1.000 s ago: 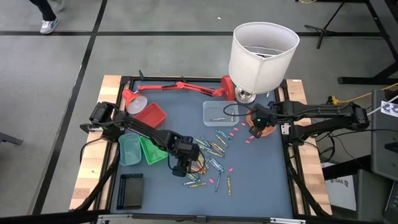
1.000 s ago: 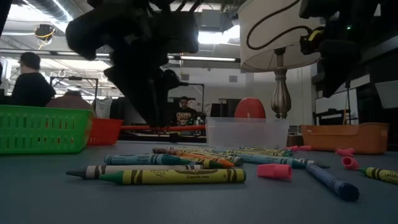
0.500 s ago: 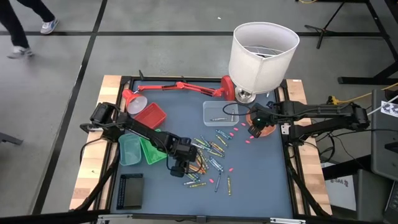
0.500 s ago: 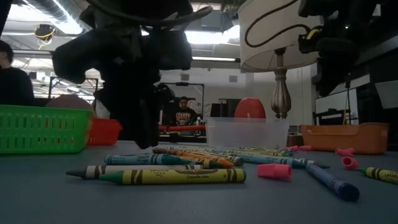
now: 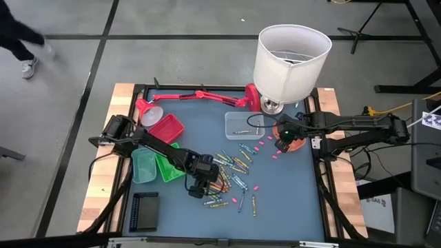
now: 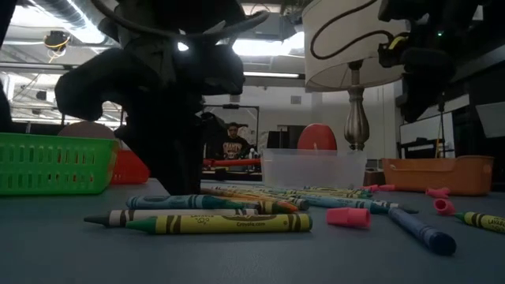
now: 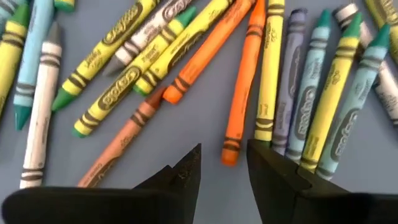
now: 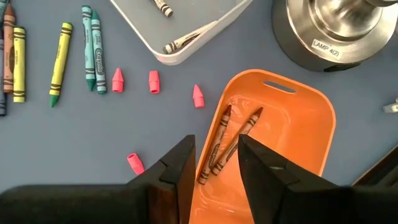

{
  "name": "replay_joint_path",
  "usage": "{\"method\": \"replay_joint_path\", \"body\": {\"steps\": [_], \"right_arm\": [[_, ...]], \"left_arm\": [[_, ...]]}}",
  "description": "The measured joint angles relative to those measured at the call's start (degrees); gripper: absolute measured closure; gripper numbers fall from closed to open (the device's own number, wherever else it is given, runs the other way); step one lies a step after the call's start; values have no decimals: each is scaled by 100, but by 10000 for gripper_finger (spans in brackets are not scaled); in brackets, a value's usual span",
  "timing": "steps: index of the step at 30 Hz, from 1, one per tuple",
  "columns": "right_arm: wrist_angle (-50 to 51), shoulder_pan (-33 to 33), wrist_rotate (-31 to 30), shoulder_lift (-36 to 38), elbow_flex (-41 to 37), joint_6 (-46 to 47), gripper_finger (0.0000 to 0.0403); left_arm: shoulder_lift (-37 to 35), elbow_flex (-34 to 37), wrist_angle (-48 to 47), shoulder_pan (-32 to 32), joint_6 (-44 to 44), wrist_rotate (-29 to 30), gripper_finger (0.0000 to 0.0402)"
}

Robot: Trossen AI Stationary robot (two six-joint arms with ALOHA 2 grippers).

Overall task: Sort crayons
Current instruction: Put the orange crayon into the red bin

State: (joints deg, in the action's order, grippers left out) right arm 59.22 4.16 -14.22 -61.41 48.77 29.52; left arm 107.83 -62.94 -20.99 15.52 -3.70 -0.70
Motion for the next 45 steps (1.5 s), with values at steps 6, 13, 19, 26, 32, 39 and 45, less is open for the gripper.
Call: {"method": "replay_joint_path", "body": {"steps": [6, 13, 19, 26, 32, 39, 45], "right_arm": [[-25, 0, 1, 0, 0, -2, 285], [-92, -2, -8, 0, 0, -2, 285], [-105, -2, -11, 0, 0, -2, 285], [-129, 0, 86, 0, 0, -2, 285], [-131, -2, 138, 0, 0, 0, 285], [-359, -2, 204, 0, 0, 0, 285], [-612, -2, 395, 0, 0, -1, 285]], "left_arm": [[57, 0, 68, -1, -15, 10, 312], [164, -13, 155, -8, -15, -8, 329], [173, -13, 157, -35, -18, -42, 360], [138, -11, 96, -87, -28, -53, 397], [-93, 13, -114, -149, -33, 69, 396], [-754, 13, -889, -362, -68, 119, 396], [-1498, 9, -1772, -701, -153, 680, 395]]}}
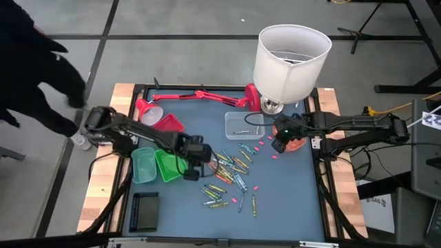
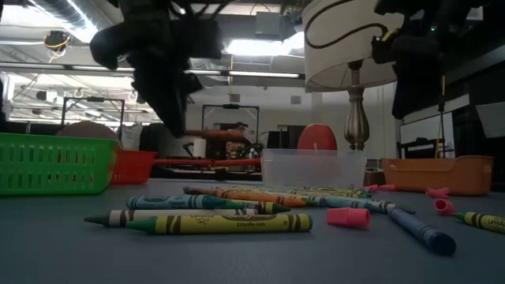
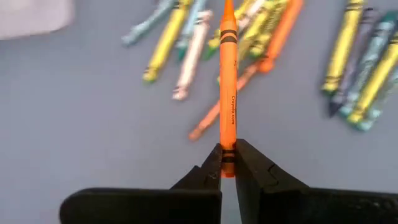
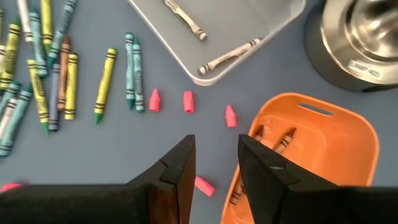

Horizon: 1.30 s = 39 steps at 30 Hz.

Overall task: Sort crayons
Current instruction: Put the orange crayon into the red bin

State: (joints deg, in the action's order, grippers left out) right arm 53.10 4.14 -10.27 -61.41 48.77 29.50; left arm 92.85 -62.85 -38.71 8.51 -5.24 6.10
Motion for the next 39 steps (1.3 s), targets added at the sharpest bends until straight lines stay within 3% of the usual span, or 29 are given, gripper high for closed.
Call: {"method": "replay_joint_path", "body": {"steps": [10, 17, 29, 39], "right_arm": [[-44, 0, 88, -2, 0, 0, 285], [-52, -2, 89, -2, 0, -1, 285], [-52, -2, 90, -2, 0, -1, 285], [-52, -2, 90, -2, 0, -1, 285]], "left_arm": [[-1045, -4, -2392, -993, -1003, 990, 395], [-1135, -7, -3871, -1696, -1655, 1123, 395], [-1111, 812, -3718, -2277, -1716, 951, 392], [-1111, 1244, -3272, -2293, -1717, 923, 319]]}}
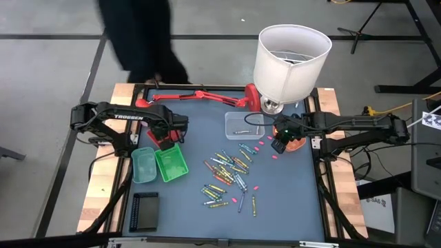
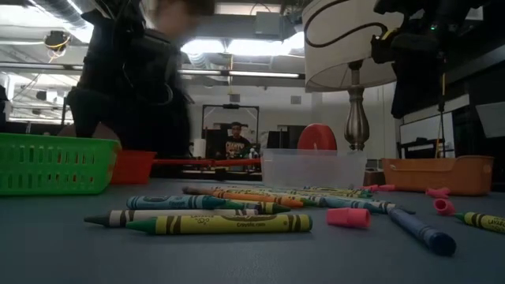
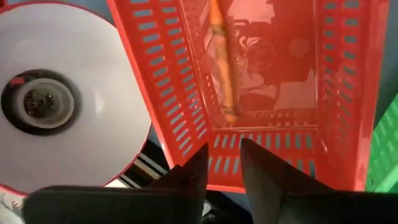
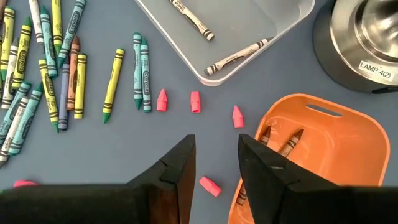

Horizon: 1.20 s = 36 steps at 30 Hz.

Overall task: Sort crayons
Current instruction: Put the orange crayon into the red bin

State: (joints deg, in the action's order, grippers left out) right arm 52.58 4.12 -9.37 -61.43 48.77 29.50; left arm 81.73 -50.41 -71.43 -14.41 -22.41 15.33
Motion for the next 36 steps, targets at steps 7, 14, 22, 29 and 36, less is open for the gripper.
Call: {"method": "replay_joint_path", "body": {"steps": [7, 14, 22, 29, 36], "right_arm": [[0, 0, 0, 0, 0, 0, 285], [0, 0, 0, 0, 0, 0, 285], [0, 0, 0, 0, 0, 0, 285], [0, 0, 0, 0, 0, 0, 285], [0, 1, 0, 0, 0, 0, 285]], "left_arm": [[0, -196, 34, 17, 3, -6, 290], [0, -868, 125, 45, 41, -34, 295], [0, -1025, 2359, 455, 199, -1056, 310], [0, -870, 4477, 1176, 524, -1343, 317], [0, -666, 5320, 1833, 653, -1328, 317]]}}
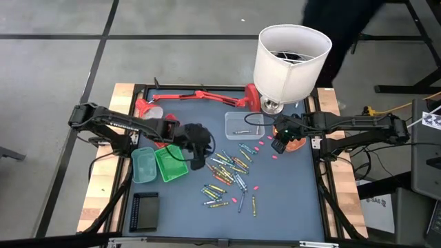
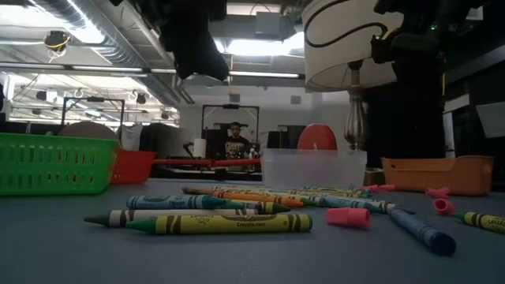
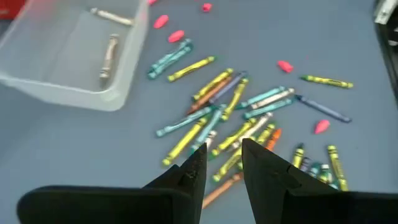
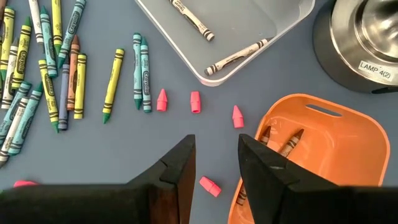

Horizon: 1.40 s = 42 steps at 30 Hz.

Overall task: Sort crayons
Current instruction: Put the orange crayon into the red bin

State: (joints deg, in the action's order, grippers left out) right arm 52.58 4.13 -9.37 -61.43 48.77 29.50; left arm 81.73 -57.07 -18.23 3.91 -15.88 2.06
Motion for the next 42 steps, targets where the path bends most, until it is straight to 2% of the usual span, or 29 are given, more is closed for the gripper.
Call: {"method": "replay_joint_path", "body": {"steps": [17, 28, 35, 42], "right_arm": [[-9, -1, -1, 1, 0, 0, 285], [-50, 1, -4, 4, 0, 0, 285], [-55, 1, -4, 4, 0, 0, 285], [-61, 1, -2, 4, 0, 0, 285]], "left_arm": [[80, 1060, 2070, 870, 4, 459, 317], [1419, 1103, 3339, 1052, 599, 445, 317], [2077, 1101, 3346, 1050, 601, 427, 317], [2416, 1101, 3365, 1050, 603, 423, 317]]}}
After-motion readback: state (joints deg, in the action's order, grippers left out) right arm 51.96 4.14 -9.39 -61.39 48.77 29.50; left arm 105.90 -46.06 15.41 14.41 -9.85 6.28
